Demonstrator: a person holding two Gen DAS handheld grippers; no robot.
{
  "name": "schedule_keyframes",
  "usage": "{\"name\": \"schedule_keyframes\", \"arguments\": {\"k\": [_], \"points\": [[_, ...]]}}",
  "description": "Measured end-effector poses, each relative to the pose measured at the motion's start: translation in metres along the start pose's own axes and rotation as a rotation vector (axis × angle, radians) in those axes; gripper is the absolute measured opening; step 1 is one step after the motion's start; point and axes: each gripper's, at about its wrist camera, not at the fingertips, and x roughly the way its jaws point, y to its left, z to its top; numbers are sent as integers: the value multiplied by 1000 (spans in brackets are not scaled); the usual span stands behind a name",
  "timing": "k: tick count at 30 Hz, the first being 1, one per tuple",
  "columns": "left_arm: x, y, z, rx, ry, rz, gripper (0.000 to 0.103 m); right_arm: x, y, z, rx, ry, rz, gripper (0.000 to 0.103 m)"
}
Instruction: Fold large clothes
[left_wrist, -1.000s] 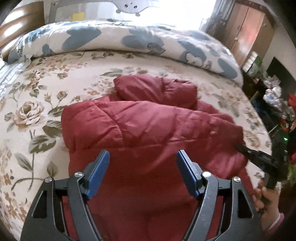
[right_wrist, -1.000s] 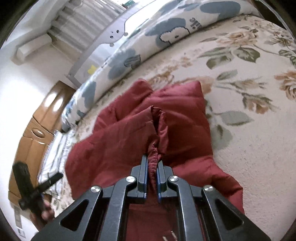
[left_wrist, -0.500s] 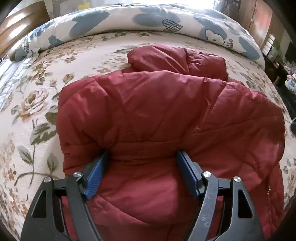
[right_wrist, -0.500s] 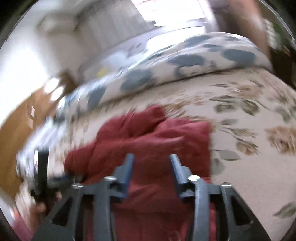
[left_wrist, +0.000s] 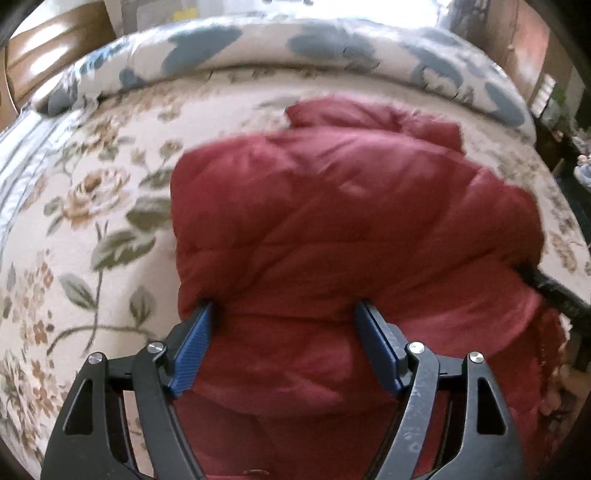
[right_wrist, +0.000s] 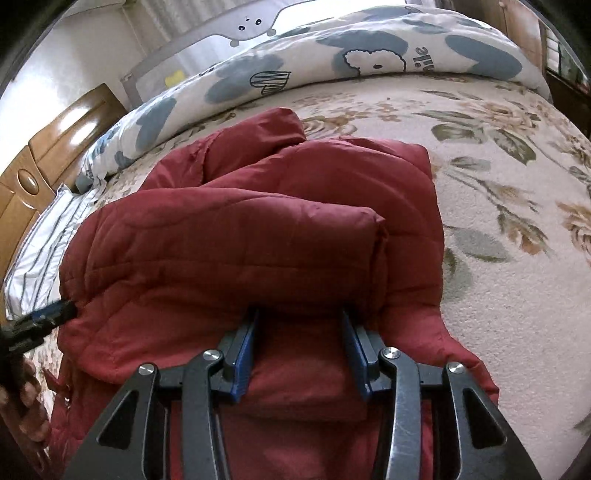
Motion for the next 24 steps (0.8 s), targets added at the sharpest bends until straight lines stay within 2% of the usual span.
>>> {"name": "schedule_keyframes", "arguments": {"k": [4,14,24], "points": [[17,7,-3,-41,31,-29,80,-1,3,-3,-1,-7,3,44],[18,5,-3,-50,39,-7,81,2,7,3,20,6,10,44],[-23,31,-18,-111,11,-72,82,-65,5,1,72,-38,91,49]]}}
